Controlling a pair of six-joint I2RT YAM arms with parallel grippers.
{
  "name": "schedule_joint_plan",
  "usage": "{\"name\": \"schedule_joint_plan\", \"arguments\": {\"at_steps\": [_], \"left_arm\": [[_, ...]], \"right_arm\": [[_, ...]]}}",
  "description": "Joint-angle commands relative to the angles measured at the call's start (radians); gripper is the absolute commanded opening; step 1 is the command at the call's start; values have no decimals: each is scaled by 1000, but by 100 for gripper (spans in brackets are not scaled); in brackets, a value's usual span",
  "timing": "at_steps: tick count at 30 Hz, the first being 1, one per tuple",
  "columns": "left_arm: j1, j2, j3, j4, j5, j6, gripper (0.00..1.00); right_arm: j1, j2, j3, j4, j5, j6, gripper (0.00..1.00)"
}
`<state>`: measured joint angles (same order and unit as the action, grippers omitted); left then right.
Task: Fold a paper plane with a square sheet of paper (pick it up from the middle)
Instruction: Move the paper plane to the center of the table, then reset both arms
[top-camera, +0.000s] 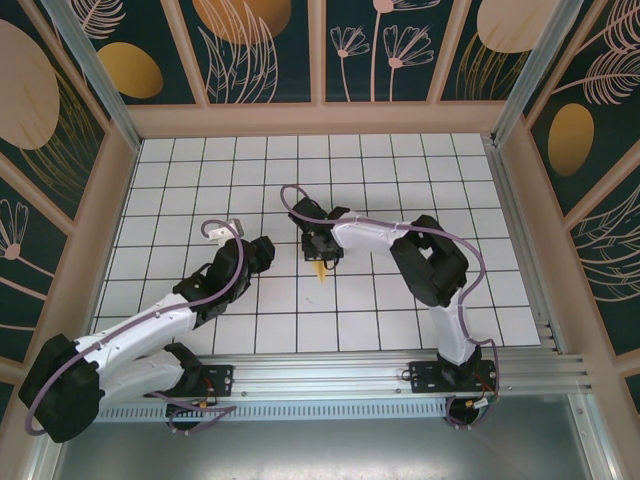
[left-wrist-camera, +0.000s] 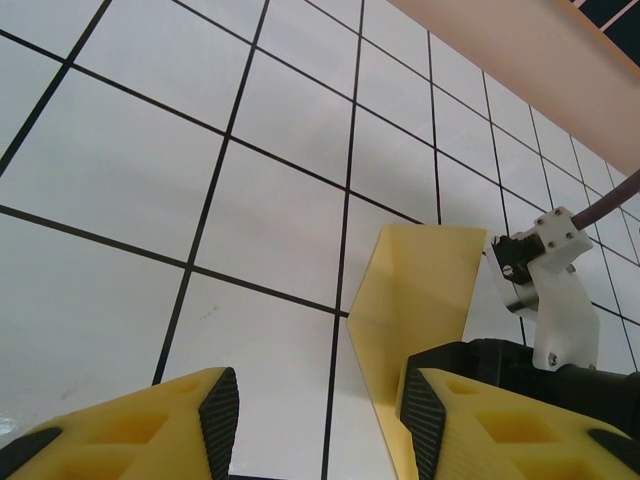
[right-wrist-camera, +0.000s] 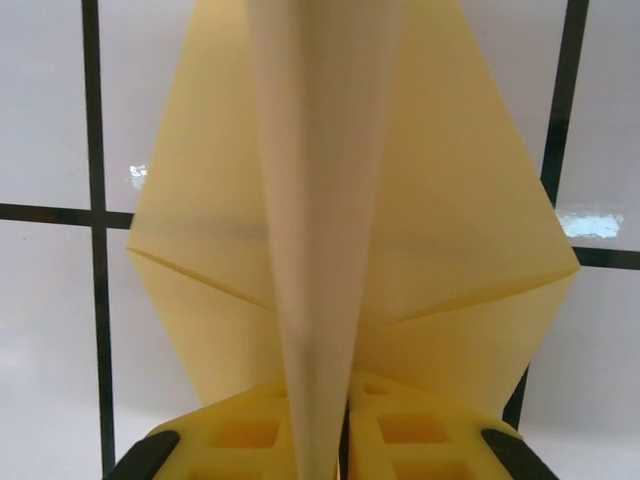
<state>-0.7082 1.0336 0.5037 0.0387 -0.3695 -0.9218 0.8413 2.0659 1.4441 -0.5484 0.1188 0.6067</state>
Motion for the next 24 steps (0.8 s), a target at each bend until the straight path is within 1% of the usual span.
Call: {"name": "schedule_joint_plan", "arguments": {"at_steps": [1,5,11,13,14,16,18,20,22,24], "left_arm": [[3,-21,21,-25,-29,27,51],[3,-31,23,-36,-45,40,51],[3,-34,25,-51,-55,42,52],[4,-35,24,-54,-59,43,52],[4,-36,23,-54,-62,43,52],[3,-37,22,-54,-67,44,52],[3,-38,24,-56,-75,52,52],[3,-41,26,-60,-88,62,53],[4,-51,25,-62,-104,74,55],[4,-65,23,-63,-129,91,56]], "right_arm": [[-1,18,55,-56,15,-41,21],[-2,-25,99,-96,46,-60,29],[2,-96,116,-127,67,-70,33],[8,-129,118,-131,87,-69,34],[11,-149,118,-132,98,-71,37],[17,-192,118,-128,133,-73,38],[28,-248,110,-116,186,-78,38],[39,-313,90,-93,267,-83,39],[54,-389,41,-55,367,-88,40],[59,-483,-44,9,454,-87,43]]}}
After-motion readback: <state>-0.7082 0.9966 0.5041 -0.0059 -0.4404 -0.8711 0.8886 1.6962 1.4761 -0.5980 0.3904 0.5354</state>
